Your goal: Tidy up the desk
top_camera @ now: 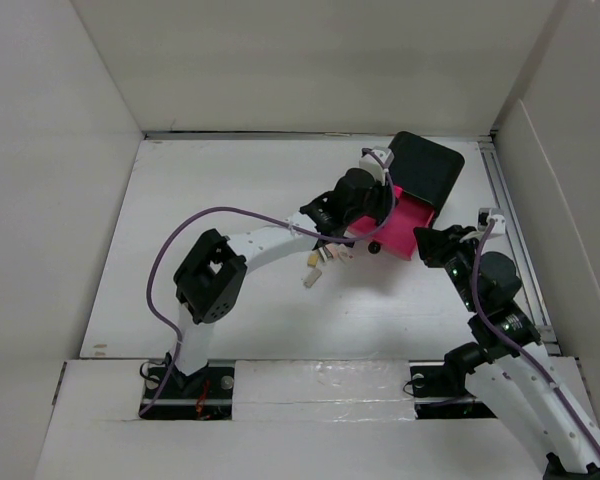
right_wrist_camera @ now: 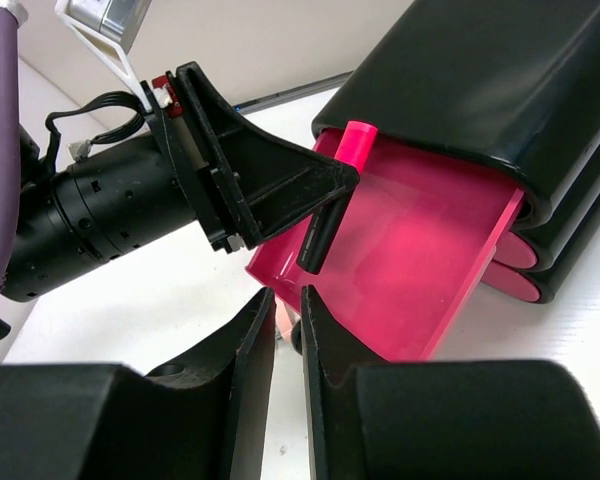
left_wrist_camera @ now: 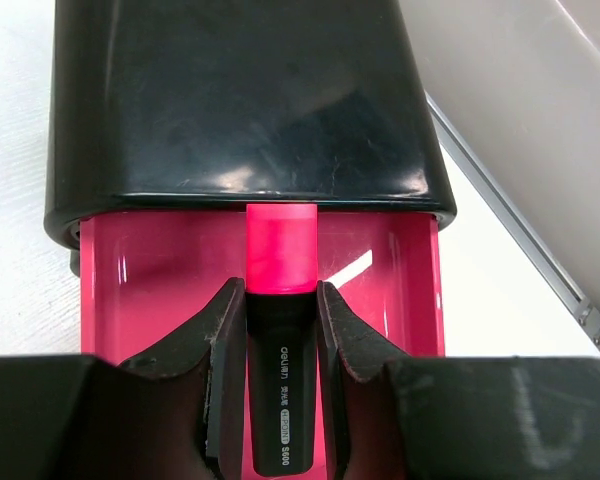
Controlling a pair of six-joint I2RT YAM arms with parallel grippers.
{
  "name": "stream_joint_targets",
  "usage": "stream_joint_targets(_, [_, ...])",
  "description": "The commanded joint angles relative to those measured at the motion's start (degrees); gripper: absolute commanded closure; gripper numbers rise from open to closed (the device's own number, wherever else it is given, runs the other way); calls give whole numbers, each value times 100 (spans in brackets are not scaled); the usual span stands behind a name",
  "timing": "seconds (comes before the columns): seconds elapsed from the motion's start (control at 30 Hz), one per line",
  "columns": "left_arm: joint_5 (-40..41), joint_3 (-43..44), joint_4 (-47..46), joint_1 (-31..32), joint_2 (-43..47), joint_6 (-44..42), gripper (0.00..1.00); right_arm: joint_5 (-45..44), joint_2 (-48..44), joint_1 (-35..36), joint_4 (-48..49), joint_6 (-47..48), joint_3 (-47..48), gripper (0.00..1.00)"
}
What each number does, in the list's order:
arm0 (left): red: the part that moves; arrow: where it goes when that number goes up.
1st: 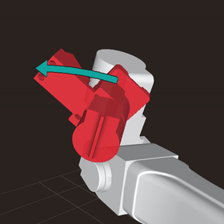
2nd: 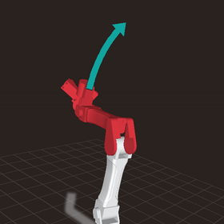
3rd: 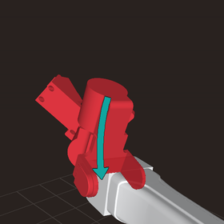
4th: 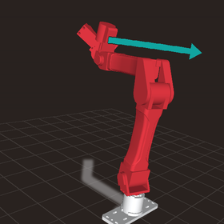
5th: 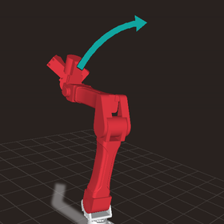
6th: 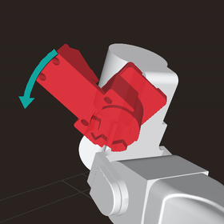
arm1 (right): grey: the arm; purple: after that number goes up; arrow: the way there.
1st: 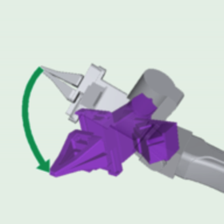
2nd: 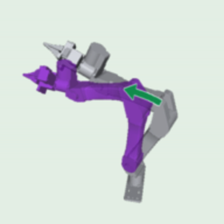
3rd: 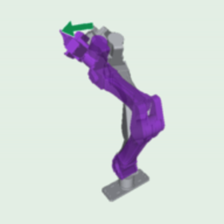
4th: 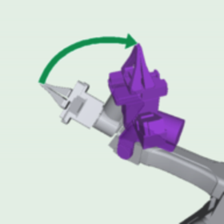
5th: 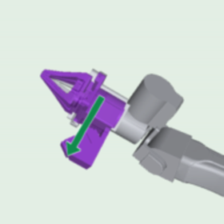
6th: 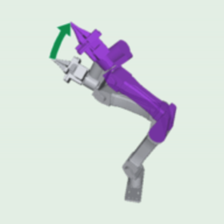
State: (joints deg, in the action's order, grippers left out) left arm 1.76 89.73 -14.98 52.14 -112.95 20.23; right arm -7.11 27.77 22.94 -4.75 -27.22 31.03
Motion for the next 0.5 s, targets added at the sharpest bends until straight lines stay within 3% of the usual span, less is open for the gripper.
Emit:
stream_joint_targets(0.0, [-123,62,-207,7,141,-124,85,-71,26,26,124,59,97,77])
stream_joint_targets(0.23, [-123,79,-119,7,71,-151,68,-97,36,26,124,77,114,77])
stream_joint_targets(0.47, [-9,53,-137,7,352,-265,60,-115,-8,26,89,77,114,78])
